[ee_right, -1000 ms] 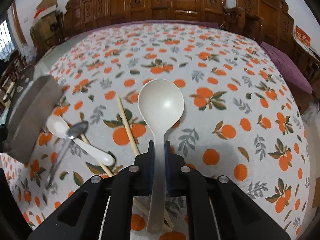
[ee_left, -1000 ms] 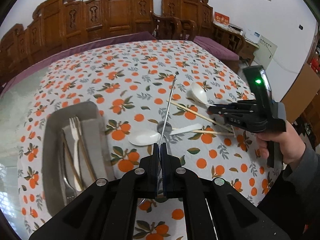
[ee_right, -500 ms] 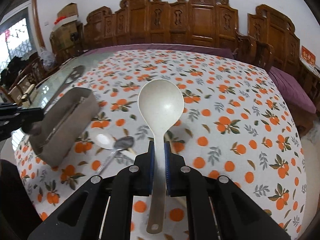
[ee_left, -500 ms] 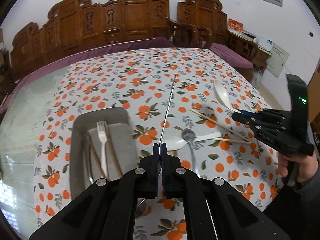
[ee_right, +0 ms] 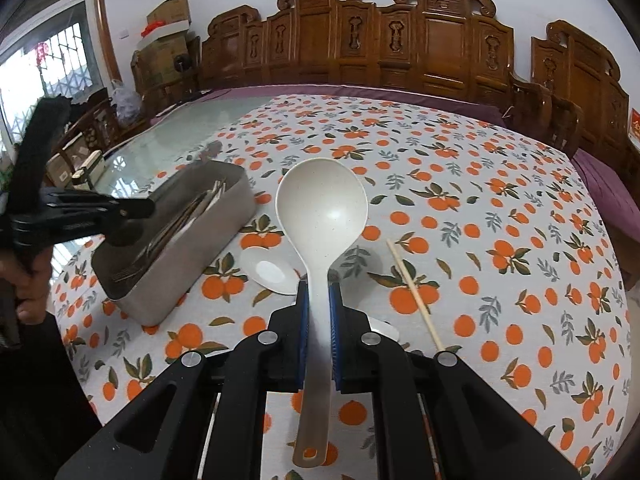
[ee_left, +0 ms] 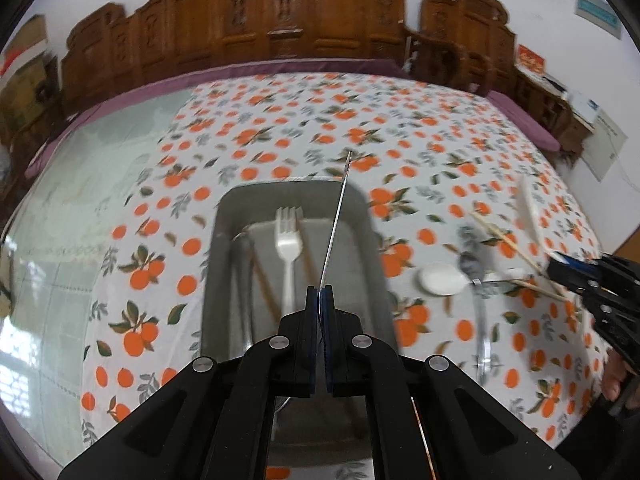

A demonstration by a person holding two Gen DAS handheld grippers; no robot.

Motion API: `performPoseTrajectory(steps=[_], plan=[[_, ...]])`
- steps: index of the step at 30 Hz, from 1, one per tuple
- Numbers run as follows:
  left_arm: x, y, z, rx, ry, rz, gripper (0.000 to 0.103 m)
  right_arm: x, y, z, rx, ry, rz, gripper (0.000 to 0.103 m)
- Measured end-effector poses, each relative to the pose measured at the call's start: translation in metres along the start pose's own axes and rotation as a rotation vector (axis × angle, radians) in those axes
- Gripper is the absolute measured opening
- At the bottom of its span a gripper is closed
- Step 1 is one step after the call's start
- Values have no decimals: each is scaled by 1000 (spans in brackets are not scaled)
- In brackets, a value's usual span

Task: Organize utensils
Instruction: 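Carry the thin metal utensil into the grey tray and release it with the left gripper, then carry the white ladle into the grey tray and release it with the right gripper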

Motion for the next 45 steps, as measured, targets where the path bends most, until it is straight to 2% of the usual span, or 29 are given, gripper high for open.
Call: performPoseTrajectory(steps=[8,16,22,28,29,31,35,37,45], plan=[[-12,-12,23,42,-65,-27,2,1,-16,-4,46,7,-13,11],[-16,-6,30,42,-71,4,2,-3,-23,0,50,-16,-12,11],[-14,-9,21,27,-33,9,2,-2,-27,2,66,-30,13,11],[-7,-20,-1,-4,31,-5,4,15,-46,0,103,-19,16,11],[-5,-22,-4,-6,42,-7,6,18,-49,0,112,-17,19,11],[-2,-28,-12,-5,70,-11,19,27,-57,3,140,-13,38,11],[2,-44,-26,14,115,-25,26,44,-76,14,190,-9,58,11],[4,-52,-32,17,136,-37,39,52,-87,21,209,-11,58,11],[5,-87,-44,42,180,-92,65,74,-125,54,242,-33,42,11]])
Point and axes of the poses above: each gripper's, at about its wrist camera, not at the fingertips, and z roughly the way its jaws point, y to its right, x to its top, the point moved 5 cm from there along z, roughly the way its jaws point, and after that the axes turned 4 degrees about -y, right-handed, at the moved point
